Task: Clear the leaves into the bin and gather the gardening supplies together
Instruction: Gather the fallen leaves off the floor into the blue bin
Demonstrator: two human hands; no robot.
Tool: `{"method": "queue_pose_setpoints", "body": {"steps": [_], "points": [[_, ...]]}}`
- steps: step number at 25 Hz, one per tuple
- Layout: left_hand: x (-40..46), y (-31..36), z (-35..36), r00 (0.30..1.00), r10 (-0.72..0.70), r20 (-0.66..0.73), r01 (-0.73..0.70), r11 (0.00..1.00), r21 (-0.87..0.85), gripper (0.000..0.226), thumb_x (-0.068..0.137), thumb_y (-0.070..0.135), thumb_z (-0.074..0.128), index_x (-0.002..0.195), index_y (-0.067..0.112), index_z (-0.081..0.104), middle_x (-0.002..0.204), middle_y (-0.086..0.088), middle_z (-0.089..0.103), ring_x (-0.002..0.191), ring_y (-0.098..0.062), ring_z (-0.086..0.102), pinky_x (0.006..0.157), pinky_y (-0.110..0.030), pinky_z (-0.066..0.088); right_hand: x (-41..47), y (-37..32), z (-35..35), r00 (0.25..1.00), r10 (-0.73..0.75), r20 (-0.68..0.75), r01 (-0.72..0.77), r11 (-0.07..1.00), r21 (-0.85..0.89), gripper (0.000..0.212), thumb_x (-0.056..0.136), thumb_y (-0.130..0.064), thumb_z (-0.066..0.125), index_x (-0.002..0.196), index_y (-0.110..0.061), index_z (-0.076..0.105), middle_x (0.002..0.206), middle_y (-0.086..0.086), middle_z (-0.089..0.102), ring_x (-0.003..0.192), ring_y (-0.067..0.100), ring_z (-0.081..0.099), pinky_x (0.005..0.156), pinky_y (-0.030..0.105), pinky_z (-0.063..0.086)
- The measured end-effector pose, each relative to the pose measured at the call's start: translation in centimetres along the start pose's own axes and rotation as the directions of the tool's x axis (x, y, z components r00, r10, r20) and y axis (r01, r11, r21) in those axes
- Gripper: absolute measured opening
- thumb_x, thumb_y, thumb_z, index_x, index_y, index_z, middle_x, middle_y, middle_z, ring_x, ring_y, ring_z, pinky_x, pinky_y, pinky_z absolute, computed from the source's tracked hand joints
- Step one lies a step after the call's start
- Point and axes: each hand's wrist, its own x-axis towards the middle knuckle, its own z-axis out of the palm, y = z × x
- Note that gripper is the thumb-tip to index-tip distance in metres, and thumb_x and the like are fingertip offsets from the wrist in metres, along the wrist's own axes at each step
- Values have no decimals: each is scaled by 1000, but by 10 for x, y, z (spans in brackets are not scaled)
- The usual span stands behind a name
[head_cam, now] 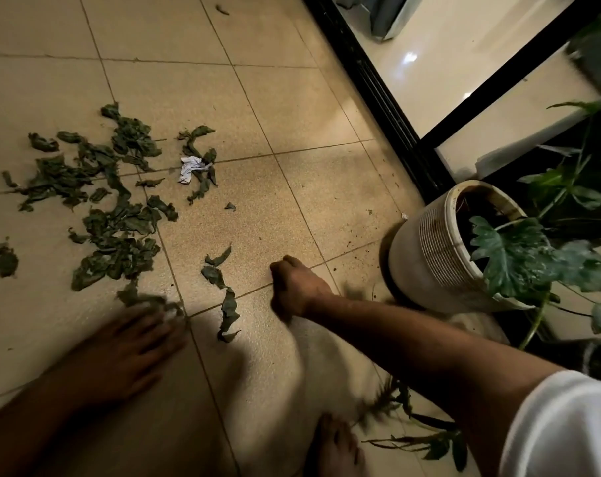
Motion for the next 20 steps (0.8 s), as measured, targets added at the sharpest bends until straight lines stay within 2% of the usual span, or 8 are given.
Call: {"method": "queue_pose_setpoints", "body": {"steps": [3,6,7,10,12,15,17,20], "points": [[-25,-61,13,844,-526,107,532,846,-36,78,89,49,61,156,33,25,160,-17,34,153,-24,-14,120,-42,-18,17,23,-26,975,180,-129,-198,970,-141,60,81,-21,77,131,-6,47,135,11,50,121,29,52,104,46,50],[-33,-97,10,667,-736,114,744,654,-135,74,97,52,45,158,42,5,164,-10,23,155,-30,7,122,-53,5,19,54,-49,889,431,-154,-457,819,-346,61,96,-23,66,146,-2,39,150,25,40,137,38,44,112,44,44],[-31,-100,8,602,-788,126,796,582,-166,72,98,54,40,160,38,7,164,-10,22,152,-35,15,119,-58,15,22,61,-48,883,463,-76,-428,728,-535,59,98,-23,64,147,-3,38,150,24,41,138,37,45,109,41,47],[-13,-83,-10,348,-903,252,931,302,-204,70,98,61,38,158,31,18,164,-11,22,149,-40,19,118,-60,22,22,56,-40,900,433,58,-336,771,-541,45,98,-26,64,137,-7,53,130,19,61,117,30,63,89,31,57],[6,-67,-34,441,-853,280,893,386,-229,67,102,56,36,159,24,21,164,-13,23,150,-38,20,118,-58,21,26,30,-16,954,295,57,-209,790,-577,61,94,-37,65,140,-1,46,134,26,53,123,39,55,103,43,51],[35,-34,-65,778,-628,27,616,753,-231,63,98,41,36,149,5,44,153,-23,42,140,-44,41,113,-60,32,22,-26,29,998,64,-5,-64,966,-251,83,89,-20,71,154,-2,23,158,26,23,145,41,30,117,50,37],[48,-19,-86,903,-429,-6,420,887,-192,62,93,41,39,143,8,53,148,-21,50,135,-41,50,110,-58,40,19,-68,43,985,-172,1,171,976,-135,71,85,-12,73,146,-13,37,146,9,43,131,29,48,103,43,51],[51,18,-84,995,33,90,-23,994,-107,64,91,50,43,147,21,52,153,-9,48,141,-31,45,110,-53,43,25,-60,23,993,-94,74,108,969,-224,49,83,-24,78,125,-17,54,116,-3,58,101,16,60,84,32,55]]}}
